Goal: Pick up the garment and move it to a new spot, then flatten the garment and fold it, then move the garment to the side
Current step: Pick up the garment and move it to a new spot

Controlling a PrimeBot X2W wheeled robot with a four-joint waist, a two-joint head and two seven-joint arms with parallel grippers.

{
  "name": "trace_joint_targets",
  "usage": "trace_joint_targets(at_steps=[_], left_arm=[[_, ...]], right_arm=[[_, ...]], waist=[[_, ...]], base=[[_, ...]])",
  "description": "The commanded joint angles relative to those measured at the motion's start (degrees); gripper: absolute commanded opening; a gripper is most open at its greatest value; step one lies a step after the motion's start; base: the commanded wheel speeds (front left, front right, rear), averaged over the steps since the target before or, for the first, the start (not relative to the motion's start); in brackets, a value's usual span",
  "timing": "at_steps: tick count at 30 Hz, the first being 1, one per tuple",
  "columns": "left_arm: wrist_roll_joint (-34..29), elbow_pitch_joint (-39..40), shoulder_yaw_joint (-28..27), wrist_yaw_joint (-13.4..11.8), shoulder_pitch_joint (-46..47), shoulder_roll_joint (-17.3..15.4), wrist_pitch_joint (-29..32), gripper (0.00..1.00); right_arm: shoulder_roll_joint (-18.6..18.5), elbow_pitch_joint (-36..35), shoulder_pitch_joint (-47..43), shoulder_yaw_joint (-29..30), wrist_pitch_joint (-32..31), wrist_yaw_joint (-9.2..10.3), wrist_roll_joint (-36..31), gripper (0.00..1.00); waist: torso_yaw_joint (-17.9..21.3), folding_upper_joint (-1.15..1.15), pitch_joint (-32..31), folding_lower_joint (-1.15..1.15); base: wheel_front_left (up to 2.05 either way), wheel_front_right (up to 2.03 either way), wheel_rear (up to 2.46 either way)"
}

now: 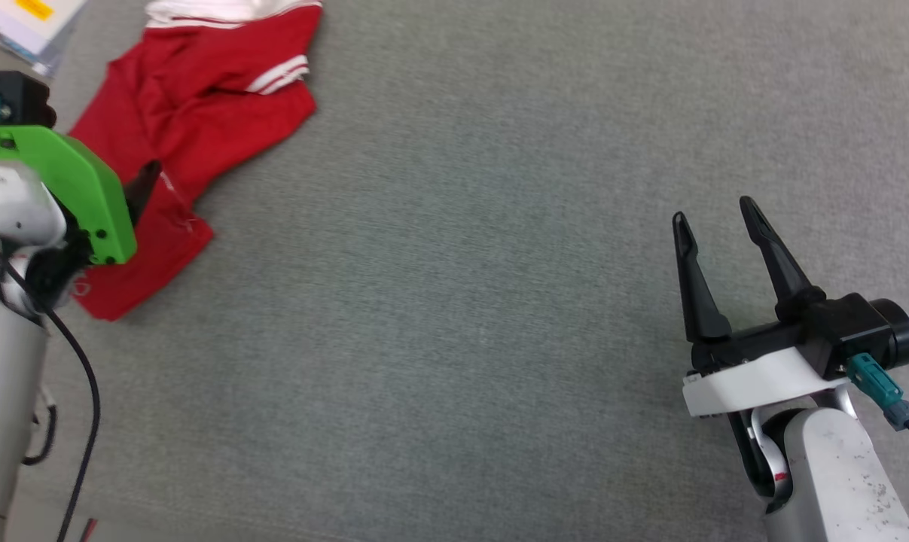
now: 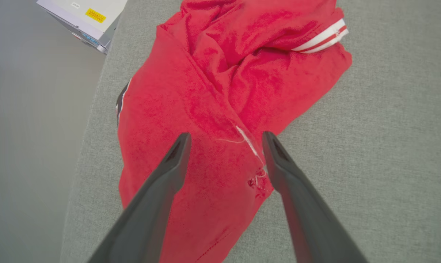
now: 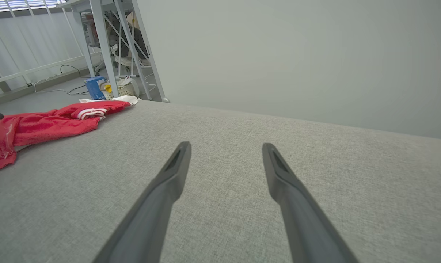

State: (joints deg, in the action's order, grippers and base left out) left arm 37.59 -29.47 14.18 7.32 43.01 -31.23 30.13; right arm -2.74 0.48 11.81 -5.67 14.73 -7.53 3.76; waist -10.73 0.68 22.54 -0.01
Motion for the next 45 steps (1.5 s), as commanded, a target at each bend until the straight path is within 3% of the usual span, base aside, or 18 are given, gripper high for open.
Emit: trace_joint_targets(at_steps=[1, 6, 14, 16, 23, 31, 36, 45], left_arm=[[1.11, -0.76, 0.11, 0.16, 1.54, -1.01, 1.78, 1.0], [3.02, -3.89, 1.14, 0.16, 4.41, -4.91, 6.44, 1.0], [4.16, -9.28, 1.13, 0.0, 5.57, -4.83, 7.18, 1.0], [4.69, -10.02, 1.07, 0.02, 5.29, -4.36, 6.56, 0.0], [4.5, -10.42, 0.12, 0.08, 4.54, -4.36, -2.1, 0.0], [1.47, -6.33, -0.08, 0.11, 3.79, -6.87, -13.04, 0.0], [-2.15, -0.05, 0.84, -0.77, 4.13, -7.7, -18.83, 0.0], [-8.83, 14.27, 7.42, -1.45, 4.47, -4.45, -22.32, 0.0]], right_arm=[[-0.14, -0.36, 1.12, -0.2, 0.27, 0.04, 0.14, 1.0], [-0.14, -0.67, 1.82, -0.79, 0.27, 0.04, 0.42, 1.0], [-0.14, -0.65, 1.93, -0.55, 0.27, 0.04, 0.39, 1.0], [-0.14, -0.57, 1.91, -0.59, 0.27, 0.04, 0.37, 1.0], [-0.14, 0.2, 1.89, -0.42, 0.27, 0.04, 0.5, 1.0], [-0.14, 2.04, 0.07, -0.22, 0.27, 0.04, 1.65, 1.0], [-0.14, 2.6, -1.8, 0.16, 0.27, 0.04, 2.95, 1.0], [-0.14, 2.7, -4.19, 2.21, 0.27, 0.04, 4.46, 1.0]], waist=[[5.1, -0.68, 5.39, 0.01], [6.67, -0.68, 7.66, 0.01], [7.08, -0.68, 8.61, 0.01], [6.98, -0.68, 8.5, 0.01], [6.22, -0.68, 5.95, 0.01], [5.37, -0.68, -2.11, 0.01], [4.82, -0.68, -7.73, 0.01], [5.07, -0.68, -14.4, 0.01]], base=[[0.0, 0.0, 0.0], [0.0, 0.0, 0.0], [0.0, 0.0, 0.0], [0.0, 0.0, 0.0], [0.0, 0.0, 0.0], [0.0, 0.0, 0.0], [0.0, 0.0, 0.0], [0.0, 0.0, 0.0]])
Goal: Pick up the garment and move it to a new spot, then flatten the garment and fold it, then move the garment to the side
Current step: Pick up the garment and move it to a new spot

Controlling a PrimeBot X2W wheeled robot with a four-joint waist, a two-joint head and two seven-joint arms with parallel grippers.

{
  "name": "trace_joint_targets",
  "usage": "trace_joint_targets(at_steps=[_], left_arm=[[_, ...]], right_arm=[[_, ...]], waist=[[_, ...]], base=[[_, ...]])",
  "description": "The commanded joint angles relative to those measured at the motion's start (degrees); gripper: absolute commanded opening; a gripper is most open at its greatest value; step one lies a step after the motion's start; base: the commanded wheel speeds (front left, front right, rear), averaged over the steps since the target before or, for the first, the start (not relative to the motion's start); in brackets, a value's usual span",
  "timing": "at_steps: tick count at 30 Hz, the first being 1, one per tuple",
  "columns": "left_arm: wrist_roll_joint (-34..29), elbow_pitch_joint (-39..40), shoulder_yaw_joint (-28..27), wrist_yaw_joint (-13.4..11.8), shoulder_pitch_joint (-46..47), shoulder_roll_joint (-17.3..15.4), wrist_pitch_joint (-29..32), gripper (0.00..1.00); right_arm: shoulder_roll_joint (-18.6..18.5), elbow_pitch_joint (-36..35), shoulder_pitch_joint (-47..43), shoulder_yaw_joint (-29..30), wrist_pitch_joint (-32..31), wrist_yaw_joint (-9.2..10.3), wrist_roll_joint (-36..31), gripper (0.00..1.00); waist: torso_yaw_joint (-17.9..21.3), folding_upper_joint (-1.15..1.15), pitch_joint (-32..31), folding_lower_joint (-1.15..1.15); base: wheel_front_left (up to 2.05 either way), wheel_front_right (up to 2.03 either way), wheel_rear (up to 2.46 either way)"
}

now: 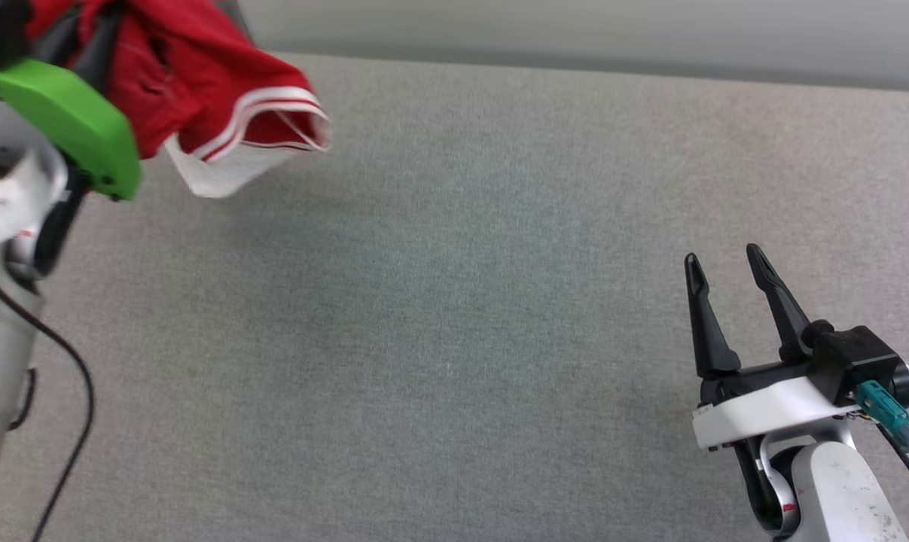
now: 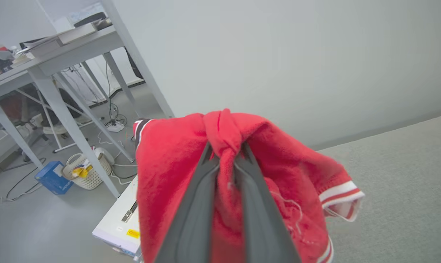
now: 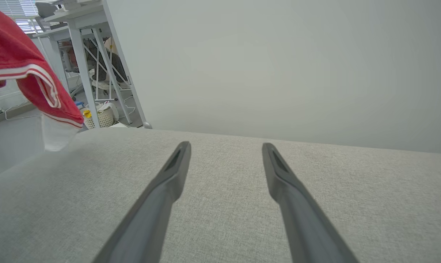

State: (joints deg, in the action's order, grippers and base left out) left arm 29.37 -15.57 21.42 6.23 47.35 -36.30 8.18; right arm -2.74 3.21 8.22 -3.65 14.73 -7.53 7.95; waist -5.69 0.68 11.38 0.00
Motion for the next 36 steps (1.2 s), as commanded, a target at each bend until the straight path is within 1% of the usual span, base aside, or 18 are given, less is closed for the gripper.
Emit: trace_joint_targets(at_steps=[1, 6, 9, 12, 16, 17, 19, 20, 21, 25, 28, 32, 36], left_arm=[[-1.02, 1.53, 0.94, -0.36, 0.03, 1.23, -0.52, 0.0], [-1.95, 6.03, 5.17, -0.31, -1.14, 5.7, -1.07, 0.0], [-2.02, 7.21, 7.38, -0.24, -1.99, 8.68, -2.35, 0.0], [-0.47, 7.22, 9.03, -0.11, -3.69, 12.32, -4.3, 0.0], [2.2, 4.97, 11.93, 0.41, -6.72, 15.13, -4.3, 0.0], [4.99, 1.61, 13.89, 0.69, -10.01, 16.55, -3.22, 0.0], [5.63, -2.1, 15.49, 0.8, -12.04, 16.52, -2.04, 0.0], [5.65, -3.68, 16.34, 0.85, -12.74, 16.4, -1.46, 0.29], [5.57, -5.6, 17.02, 0.88, -13.36, 16.33, -1.28, 1.0], [2.5, -11.7, 19.13, 0.68, -13.56, 15.55, -3.09, 1.0], [1.65, -14.51, 18.97, 0.04, -13.01, 16.04, -5.97, 1.0], [1.71, -16.32, 17.71, -0.89, -12.15, 16.74, -10.04, 1.0], [2.24, -16.32, 15.6, -2.44, -12.12, 16.72, -14.67, 1.0]], right_arm=[[-0.14, -0.05, -0.78, 0.41, 0.27, 0.04, 0.37, 1.0], [-0.14, -0.06, -1.65, 1.53, 0.27, 0.04, 0.53, 1.0], [-0.14, -0.24, -1.96, 2.26, 0.27, 0.04, 0.58, 1.0], [-0.14, -0.47, -2.03, 3.13, 0.27, 0.04, 0.69, 1.0], [-0.14, -0.58, -1.93, 3.88, 0.27, 0.04, 0.77, 1.0], [-0.14, -0.68, -1.87, 4.06, 0.27, 0.04, 0.93, 1.0], [-0.14, -0.71, -1.85, 3.96, 0.27, 0.04, 1.08, 1.0], [-0.14, -0.68, -1.87, 3.86, 0.27, 0.04, 1.14, 1.0], [-0.14, -0.6, -1.88, 3.7, 0.27, 0.04, 1.28, 1.0], [-0.14, -0.47, -1.61, 2.79, 0.27, 0.04, 1.56, 1.0], [-0.14, -0.49, -1.58, 2.54, 0.27, 0.04, 1.41, 1.0], [-0.14, -0.22, -1.95, 2.92, 0.27, 0.04, 0.92, 1.0], [-0.14, -0.02, -2.63, 3.46, 0.27, 0.04, 0.49, 1.0]], waist=[[0.19, -0.68, -3.56, 0.0], [1.82, -0.68, -5.06, 0.0], [3.06, -0.68, -5.44, 0.0], [4.6, -0.68, -5.47, 0.0], [6.08, -0.68, -5.19, 0.0], [6.84, -0.68, -4.75, 0.0], [7.19, -0.68, -4.4, 0.0], [7.29, -0.68, -4.27, 0.0], [7.37, -0.68, -4.09, 0.0], [7.38, -0.68, -3.24, 0.0], [6.73, -0.68, -3.02, 0.0], [5.2, -0.68, -3.65, 0.0], [3.25, -0.68, -5.49, 0.0]], base=[[0.0, 0.0, 0.0], [0.0, 0.0, 0.0], [0.0, 0.0, 0.0], [0.0, 0.0, 0.0], [0.0, 0.0, 0.0], [0.0, 0.0, 0.0], [0.0, 0.0, 0.0], [0.0, 0.0, 0.0], [0.0, 0.0, 0.0], [0.0, 0.0, 0.0], [0.0, 0.0, 0.0], [0.0, 0.0, 0.0], [0.0, 0.0, 0.0]])
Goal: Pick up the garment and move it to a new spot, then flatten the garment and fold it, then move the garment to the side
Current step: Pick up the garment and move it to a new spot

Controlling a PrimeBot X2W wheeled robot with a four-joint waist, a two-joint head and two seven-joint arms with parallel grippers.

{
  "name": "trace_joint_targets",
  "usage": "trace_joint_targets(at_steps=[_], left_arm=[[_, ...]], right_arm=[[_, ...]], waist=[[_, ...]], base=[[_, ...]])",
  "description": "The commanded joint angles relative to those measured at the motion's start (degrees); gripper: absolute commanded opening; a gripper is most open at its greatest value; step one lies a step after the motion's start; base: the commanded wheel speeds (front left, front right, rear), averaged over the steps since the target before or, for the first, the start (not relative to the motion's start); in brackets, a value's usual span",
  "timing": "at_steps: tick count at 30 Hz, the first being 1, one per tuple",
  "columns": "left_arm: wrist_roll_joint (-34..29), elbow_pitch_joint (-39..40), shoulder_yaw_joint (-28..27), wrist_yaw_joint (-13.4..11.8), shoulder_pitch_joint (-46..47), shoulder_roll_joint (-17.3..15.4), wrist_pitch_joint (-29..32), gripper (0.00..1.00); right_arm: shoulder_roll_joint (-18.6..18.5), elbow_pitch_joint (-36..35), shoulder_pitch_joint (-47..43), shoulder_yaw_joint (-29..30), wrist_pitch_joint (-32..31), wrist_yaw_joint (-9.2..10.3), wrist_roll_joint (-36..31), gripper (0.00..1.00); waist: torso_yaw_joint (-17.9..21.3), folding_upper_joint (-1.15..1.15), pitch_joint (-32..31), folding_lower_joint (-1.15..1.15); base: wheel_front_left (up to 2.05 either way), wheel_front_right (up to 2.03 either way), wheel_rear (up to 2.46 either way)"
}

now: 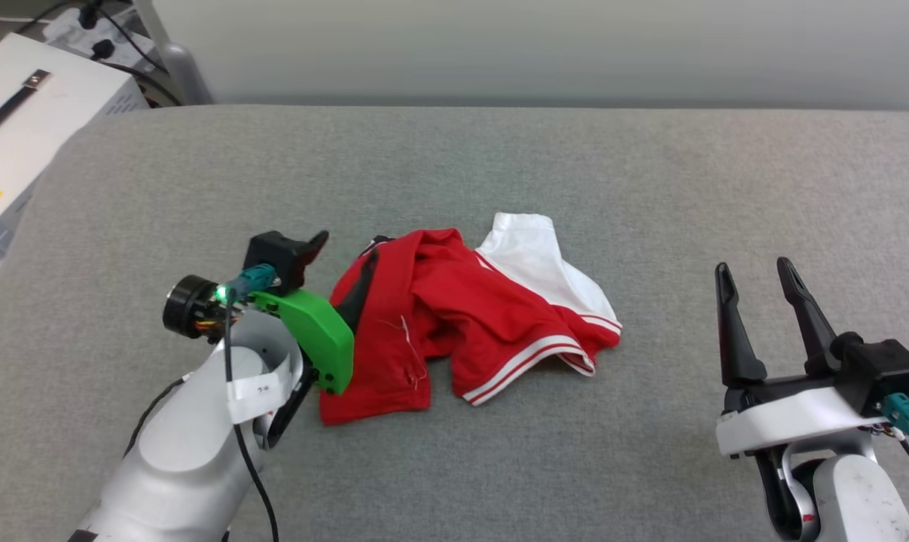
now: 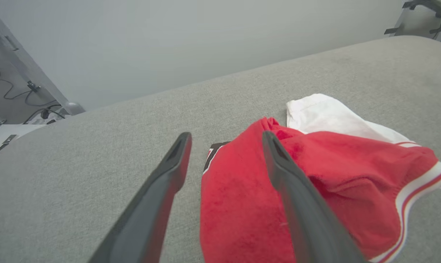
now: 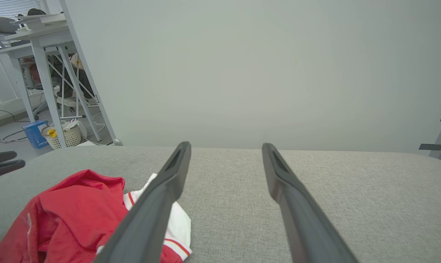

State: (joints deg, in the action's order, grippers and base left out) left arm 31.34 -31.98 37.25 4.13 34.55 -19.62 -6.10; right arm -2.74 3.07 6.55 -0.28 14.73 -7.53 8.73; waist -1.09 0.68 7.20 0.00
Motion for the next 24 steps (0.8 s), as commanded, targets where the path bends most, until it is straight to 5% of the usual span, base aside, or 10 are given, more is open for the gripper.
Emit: trace_joint_targets(at_steps=[1, 12, 18, 24], left_arm=[[0.43, 0.39, -0.71, -0.64, 0.47, -0.1, -1.5, 1.0], [-1.79, 10.99, -5.31, -5.88, -9.45, -3.12, -8.75, 1.0], [-5.12, 22.49, -13.38, -8.47, -22.28, 0.19, -8.87, 1.0], [-9.21, 27.37, -19.58, -6.83, -32.63, 5.58, -8.88, 1.0]], right_arm=[[-0.14, 0.14, -1.2, 0.23, 0.27, 0.04, -0.42, 1.0], [-0.14, 0.08, -4.65, 0.92, 0.27, 0.04, -1.17, 1.0], [-0.14, -0.21, -6.4, 0.58, 0.27, 0.04, -1.4, 1.0], [-0.14, -0.13, -7.8, 0.21, 0.27, 0.04, -1.69, 1.0]], waist=[[-1.9, -0.68, -1.86, 0.0], [-6.16, -0.68, -7.37, 0.0], [-6.55, -0.68, -8.5, 0.0], [-6.64, -0.68, -8.79, 0.0]], base=[[0.0, 0.0, 0.0], [0.0, 0.0, 0.0], [0.0, 0.0, 0.0], [0.0, 0.0, 0.0]])
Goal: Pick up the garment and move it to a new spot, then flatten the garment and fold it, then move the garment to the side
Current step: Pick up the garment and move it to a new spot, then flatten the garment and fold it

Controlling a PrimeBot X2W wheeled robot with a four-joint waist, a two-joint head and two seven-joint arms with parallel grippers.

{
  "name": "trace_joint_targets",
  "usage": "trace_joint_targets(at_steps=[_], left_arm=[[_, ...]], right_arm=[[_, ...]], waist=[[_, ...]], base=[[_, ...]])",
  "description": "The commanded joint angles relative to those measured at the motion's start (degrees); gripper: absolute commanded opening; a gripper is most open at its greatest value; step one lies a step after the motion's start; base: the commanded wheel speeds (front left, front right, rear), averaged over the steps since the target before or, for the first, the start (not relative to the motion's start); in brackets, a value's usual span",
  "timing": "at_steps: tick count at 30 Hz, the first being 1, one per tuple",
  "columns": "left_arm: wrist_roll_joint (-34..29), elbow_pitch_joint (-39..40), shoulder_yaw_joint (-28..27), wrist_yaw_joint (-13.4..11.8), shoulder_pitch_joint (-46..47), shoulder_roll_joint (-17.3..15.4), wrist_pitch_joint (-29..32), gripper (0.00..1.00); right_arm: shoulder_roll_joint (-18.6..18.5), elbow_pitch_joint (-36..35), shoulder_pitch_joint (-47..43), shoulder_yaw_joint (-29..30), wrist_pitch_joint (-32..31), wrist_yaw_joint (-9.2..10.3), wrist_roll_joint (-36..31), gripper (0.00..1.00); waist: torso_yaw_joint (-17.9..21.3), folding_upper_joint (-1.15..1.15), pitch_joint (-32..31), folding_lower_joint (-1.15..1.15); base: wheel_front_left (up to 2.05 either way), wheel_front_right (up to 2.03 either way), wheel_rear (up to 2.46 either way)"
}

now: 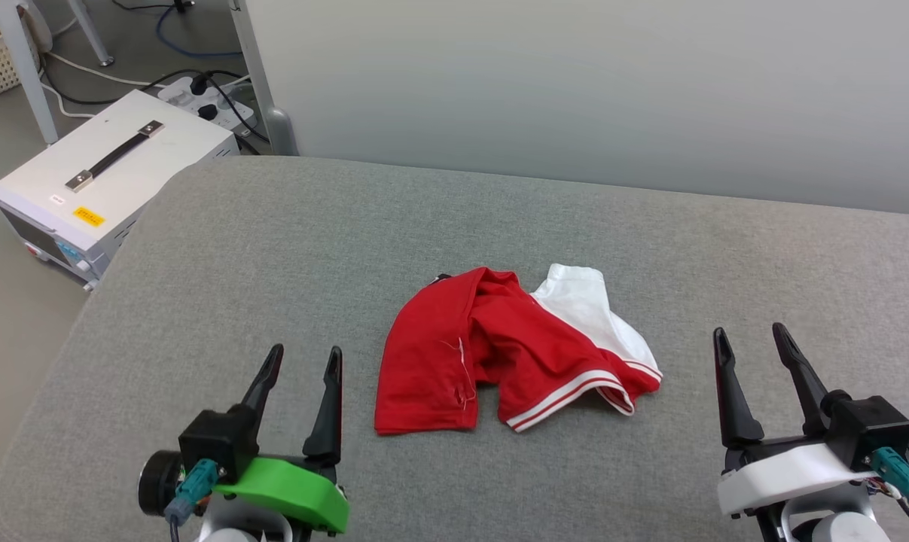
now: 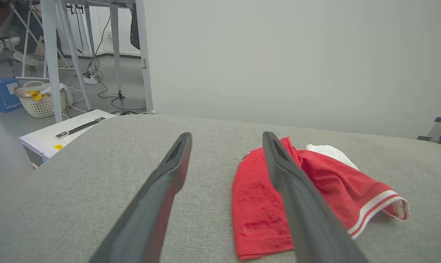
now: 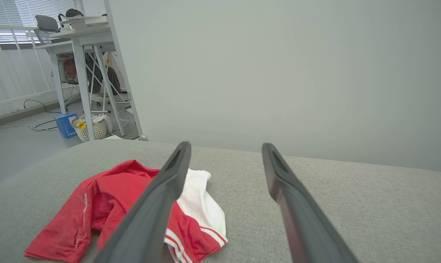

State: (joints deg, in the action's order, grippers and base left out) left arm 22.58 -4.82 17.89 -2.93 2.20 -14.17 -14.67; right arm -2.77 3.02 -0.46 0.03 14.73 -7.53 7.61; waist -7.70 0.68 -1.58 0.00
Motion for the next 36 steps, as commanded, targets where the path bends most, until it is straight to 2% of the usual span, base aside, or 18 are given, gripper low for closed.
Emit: trace_joint_targets(at_steps=[1, 7, 9, 16, 20, 24, 28, 36], left_arm=[[-1.09, 0.45, -1.15, 0.86, -1.25, 1.0, -0.31, 1.0], [-4.97, 0.25, -4.19, 4.79, -1.81, 3.89, -0.32, 1.0], [-5.95, 0.15, -5.01, 5.7, -1.22, 4.7, -0.32, 1.0], [-8.34, -0.45, -6.95, 7.97, 0.64, 7.64, -0.32, 1.0], [-9.14, -1.21, -7.45, 8.84, 1.46, 8.89, -0.32, 1.0], [-9.6, -1.54, -7.84, 9.44, 2.34, 9.82, -0.32, 1.0], [-10.05, -1.79, -8.09, 9.83, 3.03, 10.37, -0.32, 1.0], [-10.62, -1.74, -8.72, 10.2, 3.67, 10.95, -0.32, 1.0]], right_arm=[[-0.1, -0.02, -0.96, -0.15, 0.27, 0.04, -0.69, 1.0], [-0.1, 3.0, -0.67, -1.75, 0.2, 0.04, -1.48, 1.0], [-0.91, 5.1, 1.08, -3.19, -1.94, 0.04, -2.19, 1.0], [-7.7, 11.91, 11.78, -8.91, -22.89, 0.04, 0.53, 1.0], [-11.15, 16.19, 17.72, -12.44, -33.9, 0.04, 5.77, 1.0], [-14.28, 20.14, 22.32, -14.28, -40.22, 0.04, 8.52, 1.0], [-15.93, 24.24, 25.3, -15.59, -42.51, 0.04, 9.13, 1.0], [-17.16, 31.44, 27.61, -18.18, -42.55, 0.04, 9.6, 1.0]], waist=[[-0.16, -0.68, -0.01, 0.0], [-1.99, -0.68, 0.77, 0.0], [-2.77, -0.68, 1.5, 0.0], [-6.0, -0.68, 5.11, 0.0], [-8.05, -0.68, 6.92, 0.0], [-9.94, -0.68, 8.46, 0.0], [-11.4, -0.68, 9.61, 0.0], [-12.17, -0.68, 10.92, 0.0]], base=[[0.0, 0.0, 0.0], [0.0, 0.0, 0.0], [0.0, 0.0, 0.0], [0.0, 0.0, 0.0], [0.0, 0.0, 0.0], [0.0, 0.0, 0.0], [0.0, 0.0, 0.0], [0.0, 0.0, 0.0]])
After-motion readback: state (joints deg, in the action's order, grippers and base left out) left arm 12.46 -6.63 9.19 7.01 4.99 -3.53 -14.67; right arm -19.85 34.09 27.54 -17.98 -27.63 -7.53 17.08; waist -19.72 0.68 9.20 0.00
